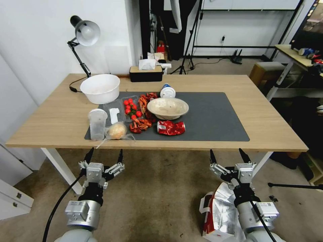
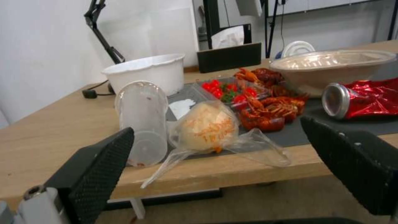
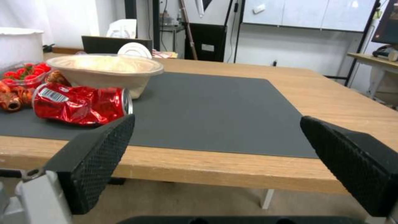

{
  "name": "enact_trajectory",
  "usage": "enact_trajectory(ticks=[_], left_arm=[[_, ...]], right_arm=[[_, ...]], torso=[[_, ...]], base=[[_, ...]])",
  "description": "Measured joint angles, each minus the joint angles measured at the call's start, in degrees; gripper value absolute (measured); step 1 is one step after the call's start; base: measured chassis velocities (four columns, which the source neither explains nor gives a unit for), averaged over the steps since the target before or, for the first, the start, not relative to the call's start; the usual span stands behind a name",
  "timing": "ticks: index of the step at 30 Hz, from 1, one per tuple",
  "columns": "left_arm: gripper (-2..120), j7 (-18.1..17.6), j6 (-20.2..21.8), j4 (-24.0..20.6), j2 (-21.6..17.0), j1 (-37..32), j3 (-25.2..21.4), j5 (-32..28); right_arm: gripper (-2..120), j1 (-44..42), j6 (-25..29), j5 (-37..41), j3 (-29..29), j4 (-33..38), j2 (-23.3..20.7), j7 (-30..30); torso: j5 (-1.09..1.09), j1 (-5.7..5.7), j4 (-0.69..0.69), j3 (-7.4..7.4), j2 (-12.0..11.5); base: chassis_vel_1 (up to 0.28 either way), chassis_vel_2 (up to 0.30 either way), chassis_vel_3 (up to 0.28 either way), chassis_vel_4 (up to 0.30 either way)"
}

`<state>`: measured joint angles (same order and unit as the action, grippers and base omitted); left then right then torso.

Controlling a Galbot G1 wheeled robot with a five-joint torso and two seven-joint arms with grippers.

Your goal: Pick up the food delivery bag from the floor and place it on the table.

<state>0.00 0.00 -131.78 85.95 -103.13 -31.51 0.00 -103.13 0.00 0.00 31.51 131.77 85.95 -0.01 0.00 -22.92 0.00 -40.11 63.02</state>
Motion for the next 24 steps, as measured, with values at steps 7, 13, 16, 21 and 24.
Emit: enact_trajectory(ticks=[7,13,16,21,24], left_arm=[[100,0.0,0.0,0.0,0.0,0.0,0.0,0.0],[100,0.0,0.0,0.0,0.0,0.0,0.0,0.0],[100,0.0,0.0,0.0,0.0,0.0,0.0,0.0],[100,0.0,0.0,0.0,0.0,0.0,0.0,0.0],[100,0.0,0.0,0.0,0.0,0.0,0.0,0.0]], right_arm=[[100,0.0,0.0,0.0,0.0,0.0,0.0,0.0],[100,0.0,0.0,0.0,0.0,0.0,0.0,0.0],[100,0.0,0.0,0.0,0.0,0.0,0.0,0.0],[100,0.0,0.0,0.0,0.0,0.0,0.0,0.0],[100,0.0,0.0,0.0,0.0,0.0,0.0,0.0]], torso=[[0.0,0.0,0.0,0.0,0.0],[0.0,0.0,0.0,0.01,0.0],[0.0,0.0,0.0,0.0,0.0],[0.0,0.0,0.0,0.0,0.0],[0.0,0.0,0.0,0.0,0.0]], base=[[0.0,0.0,0.0,0.0],[0.0,0.0,0.0,0.0],[0.0,0.0,0.0,0.0],[0.0,0.0,0.0,0.0],[0.0,0.0,0.0,0.0]])
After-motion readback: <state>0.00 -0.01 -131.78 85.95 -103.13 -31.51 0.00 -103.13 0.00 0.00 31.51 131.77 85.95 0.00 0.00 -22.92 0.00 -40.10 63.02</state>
